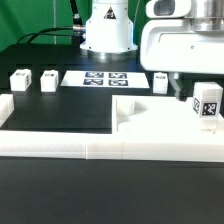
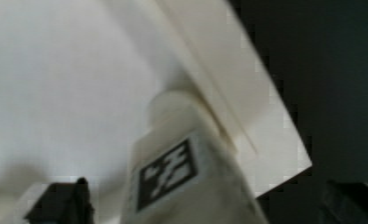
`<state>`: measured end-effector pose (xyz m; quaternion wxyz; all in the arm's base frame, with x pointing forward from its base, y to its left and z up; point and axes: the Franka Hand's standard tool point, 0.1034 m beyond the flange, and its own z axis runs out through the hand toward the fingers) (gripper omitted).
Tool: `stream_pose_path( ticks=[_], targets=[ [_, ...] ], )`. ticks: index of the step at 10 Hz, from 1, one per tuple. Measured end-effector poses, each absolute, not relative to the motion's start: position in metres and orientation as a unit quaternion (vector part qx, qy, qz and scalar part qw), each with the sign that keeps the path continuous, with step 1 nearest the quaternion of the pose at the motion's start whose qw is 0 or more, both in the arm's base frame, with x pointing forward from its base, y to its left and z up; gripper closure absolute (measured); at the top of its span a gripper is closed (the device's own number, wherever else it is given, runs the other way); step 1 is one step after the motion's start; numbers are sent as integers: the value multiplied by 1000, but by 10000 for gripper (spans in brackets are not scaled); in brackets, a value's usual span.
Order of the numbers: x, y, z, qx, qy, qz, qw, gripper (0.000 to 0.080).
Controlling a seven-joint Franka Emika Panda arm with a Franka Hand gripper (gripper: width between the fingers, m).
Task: Assemble square table
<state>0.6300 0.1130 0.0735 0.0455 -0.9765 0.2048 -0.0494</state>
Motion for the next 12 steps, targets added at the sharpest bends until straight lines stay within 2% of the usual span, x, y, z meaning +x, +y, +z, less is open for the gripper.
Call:
stream_pose_path(
  ticks=[3,6,7,8,9,12],
  targets=[
    [635,109,78,-996,50,-62,28,151],
    [635,109,77,-996,63,-61,29,180],
    [635,109,77,-995,73,-60,30,359],
    [635,110,77,-990,121,-59,35,359],
    [635,110,77,-987,146,-57,37,511],
    [634,109,76,-960,274,-53,40,511]
  ],
)
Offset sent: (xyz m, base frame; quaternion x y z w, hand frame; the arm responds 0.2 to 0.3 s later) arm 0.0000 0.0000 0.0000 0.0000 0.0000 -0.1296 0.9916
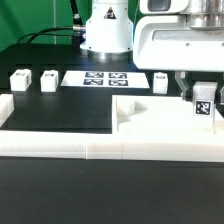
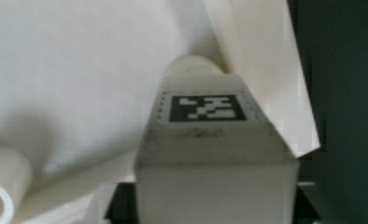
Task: Assemble square table
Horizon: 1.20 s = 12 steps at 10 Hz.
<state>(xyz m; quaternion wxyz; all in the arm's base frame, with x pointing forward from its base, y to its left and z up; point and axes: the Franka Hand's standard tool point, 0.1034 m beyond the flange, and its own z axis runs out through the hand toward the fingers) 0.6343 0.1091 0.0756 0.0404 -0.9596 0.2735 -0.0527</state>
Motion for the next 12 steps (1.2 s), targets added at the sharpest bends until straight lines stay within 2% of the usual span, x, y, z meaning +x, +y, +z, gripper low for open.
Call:
stream_pose_path(
  ticks=[4,6,8,10,11,12],
  targets=[
    [630,108,74,-856,514,-40,37,509],
    [627,108,73,-766,640,-33,51,509],
    [625,108,73,-692,719,-25,60,509],
    [625,108,73,-692,719,-24,60,509],
    [624,109,72,-698,713,-24,59,410],
    [624,109,72,-703,708,-25,59,272]
  ],
)
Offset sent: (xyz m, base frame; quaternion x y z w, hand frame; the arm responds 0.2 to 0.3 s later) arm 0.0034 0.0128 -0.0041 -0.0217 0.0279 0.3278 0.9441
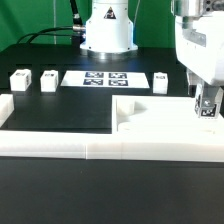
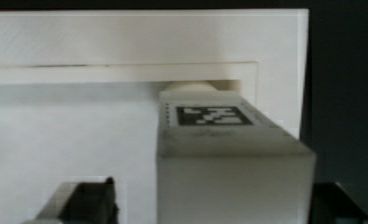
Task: Assemble square table
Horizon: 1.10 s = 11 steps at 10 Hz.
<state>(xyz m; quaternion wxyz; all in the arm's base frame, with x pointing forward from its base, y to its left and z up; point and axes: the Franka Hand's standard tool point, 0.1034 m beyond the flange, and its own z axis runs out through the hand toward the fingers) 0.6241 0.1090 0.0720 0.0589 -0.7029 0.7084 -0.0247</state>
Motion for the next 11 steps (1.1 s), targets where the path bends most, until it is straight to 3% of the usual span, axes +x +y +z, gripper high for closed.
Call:
stream_pose_path(
  ticks=[1,3,8,11],
  targets=[
    [622,110,71,-761,646,-29,54,186],
    [621,120,70,-851,522,-42,48,157],
    [621,117,70,-929,365,-50,39,150],
    [622,123,74,-990,122,-70,21,150]
  ],
)
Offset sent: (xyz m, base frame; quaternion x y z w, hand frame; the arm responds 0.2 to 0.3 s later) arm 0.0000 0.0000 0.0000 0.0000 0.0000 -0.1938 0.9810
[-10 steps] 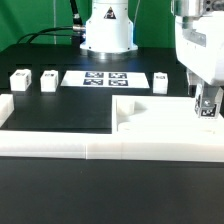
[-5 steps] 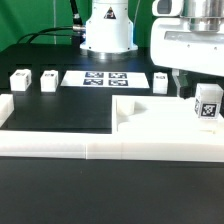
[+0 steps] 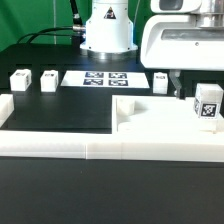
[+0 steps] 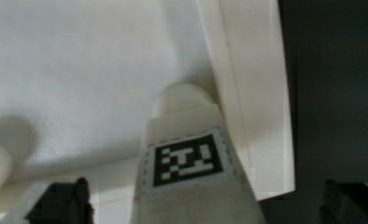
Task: Assemble square table
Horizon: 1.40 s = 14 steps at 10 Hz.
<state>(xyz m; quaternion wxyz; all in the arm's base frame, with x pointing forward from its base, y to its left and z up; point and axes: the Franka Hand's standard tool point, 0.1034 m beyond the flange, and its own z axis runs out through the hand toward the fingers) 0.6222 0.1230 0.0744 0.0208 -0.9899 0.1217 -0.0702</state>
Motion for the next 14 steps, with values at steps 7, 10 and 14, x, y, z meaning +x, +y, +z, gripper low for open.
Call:
stream_pose_path(
  ticks=[7,10,14],
  targets=[
    [618,120,70,-987,139,-73,21,511],
    [620,121,70,-955,290,-60,31,511],
    [625,123,69,-832,552,-18,46,509]
  ],
)
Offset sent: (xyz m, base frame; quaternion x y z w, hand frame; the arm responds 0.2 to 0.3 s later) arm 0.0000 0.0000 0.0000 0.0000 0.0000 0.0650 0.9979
